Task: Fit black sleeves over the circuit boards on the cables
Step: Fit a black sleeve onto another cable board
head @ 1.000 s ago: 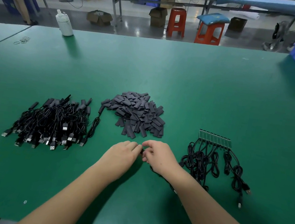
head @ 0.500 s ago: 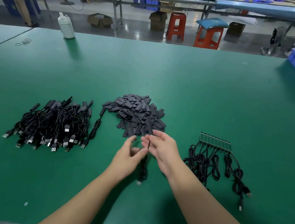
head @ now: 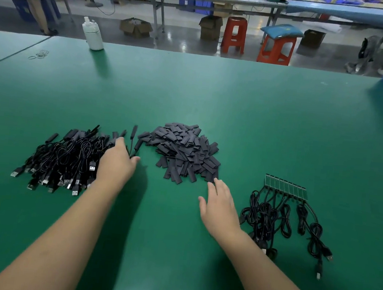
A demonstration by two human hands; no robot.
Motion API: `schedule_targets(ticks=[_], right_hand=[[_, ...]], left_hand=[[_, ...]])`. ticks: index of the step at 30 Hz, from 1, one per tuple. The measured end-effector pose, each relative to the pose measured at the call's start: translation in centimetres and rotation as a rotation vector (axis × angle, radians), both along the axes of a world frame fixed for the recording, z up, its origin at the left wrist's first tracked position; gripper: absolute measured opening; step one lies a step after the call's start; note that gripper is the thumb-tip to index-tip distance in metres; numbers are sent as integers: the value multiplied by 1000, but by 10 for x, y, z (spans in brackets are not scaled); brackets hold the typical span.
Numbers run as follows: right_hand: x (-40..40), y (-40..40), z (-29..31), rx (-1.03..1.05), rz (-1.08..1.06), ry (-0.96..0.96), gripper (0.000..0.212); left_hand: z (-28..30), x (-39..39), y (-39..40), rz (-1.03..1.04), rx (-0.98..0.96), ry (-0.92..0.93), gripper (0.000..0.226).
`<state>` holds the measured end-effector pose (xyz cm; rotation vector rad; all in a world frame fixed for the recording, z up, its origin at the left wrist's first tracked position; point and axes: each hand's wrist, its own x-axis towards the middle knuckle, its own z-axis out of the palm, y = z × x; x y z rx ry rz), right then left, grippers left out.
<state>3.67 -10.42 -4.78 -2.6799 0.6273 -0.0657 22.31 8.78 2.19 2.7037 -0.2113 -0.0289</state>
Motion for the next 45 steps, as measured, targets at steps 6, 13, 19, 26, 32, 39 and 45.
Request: schedule_targets(ticks=[6, 13, 19, 26, 32, 39, 45], right_hand=[[-3, 6, -9, -55, -29, -55, 55], [-5, 7, -10, -56, -30, -62, 53], [-5, 7, -12, -65, -30, -50, 55], [-5, 7, -14, -53, -31, -83, 57], [-6, 11, -10, -145, -31, -70, 61], [-8, 0, 27, -349, -4, -348, 46], [-26, -151, 74, 57, -239, 72, 42]], left_hand=[[-9, 16, 3, -145, 566, -207, 36], [-50, 15, -5, -495, 667, -129, 59], [-62, 27, 26, -326, 692, -133, 60], [-59, 46, 50, -213, 731, -75, 59], [-49, 32, 25, -193, 746, -136, 55], [-34, -54, -73, -333, -122, -268, 27], [-19, -115, -139, -589, -403, 50, 28]])
